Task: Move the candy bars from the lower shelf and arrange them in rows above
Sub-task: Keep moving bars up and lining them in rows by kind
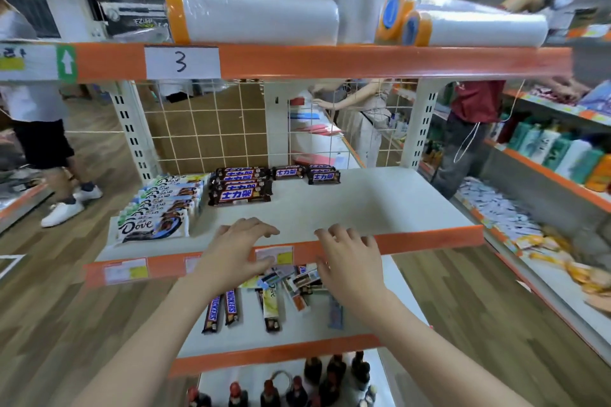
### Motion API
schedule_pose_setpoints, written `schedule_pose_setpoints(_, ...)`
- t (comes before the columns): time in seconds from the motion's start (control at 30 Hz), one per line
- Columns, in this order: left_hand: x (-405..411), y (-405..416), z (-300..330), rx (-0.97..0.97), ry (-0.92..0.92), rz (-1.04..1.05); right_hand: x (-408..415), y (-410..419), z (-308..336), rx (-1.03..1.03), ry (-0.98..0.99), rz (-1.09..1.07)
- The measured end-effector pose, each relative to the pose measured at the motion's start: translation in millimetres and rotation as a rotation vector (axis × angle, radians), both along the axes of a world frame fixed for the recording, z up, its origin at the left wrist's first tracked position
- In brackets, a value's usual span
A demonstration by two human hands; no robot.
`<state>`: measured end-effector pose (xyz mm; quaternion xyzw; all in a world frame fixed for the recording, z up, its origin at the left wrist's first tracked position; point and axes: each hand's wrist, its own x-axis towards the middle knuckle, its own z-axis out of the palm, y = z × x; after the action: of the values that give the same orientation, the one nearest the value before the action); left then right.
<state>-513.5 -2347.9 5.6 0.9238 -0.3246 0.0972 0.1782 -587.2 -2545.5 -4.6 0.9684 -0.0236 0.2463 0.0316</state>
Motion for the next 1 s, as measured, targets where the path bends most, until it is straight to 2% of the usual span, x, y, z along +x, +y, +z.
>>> schedule_pose_setpoints(0.13,-31.1,-5.6,-14.7,-0.026,-0.061,0.050,-30.2,-6.2,-13.4,0.012,-0.031,0.024)
schedule_pose_setpoints(0.47,-97.8,-2.3,-61.1,-0.147,0.086,0.219,-94.1,-34.2,-51.3,0.164,0.061,0.018)
schedule_pose_setpoints(0.57,-113.3,-4.4,-77.9,-0.157,0.142,0.267,-108.1,-36.9,-63.2,0.201,0.147,0.014)
schedule_pose_setpoints(0.73,-133.0,-4.3,-111.2,-0.135,0.235,0.260,-122.5,-35.9,-83.1,0.211,0.175,0.040)
schedule_pose_setpoints(1.0,-131.4,3.0,-151.4,-0.097,0.254,0.246,-122.9,-35.6,-114.8,0.272,0.206,0.040)
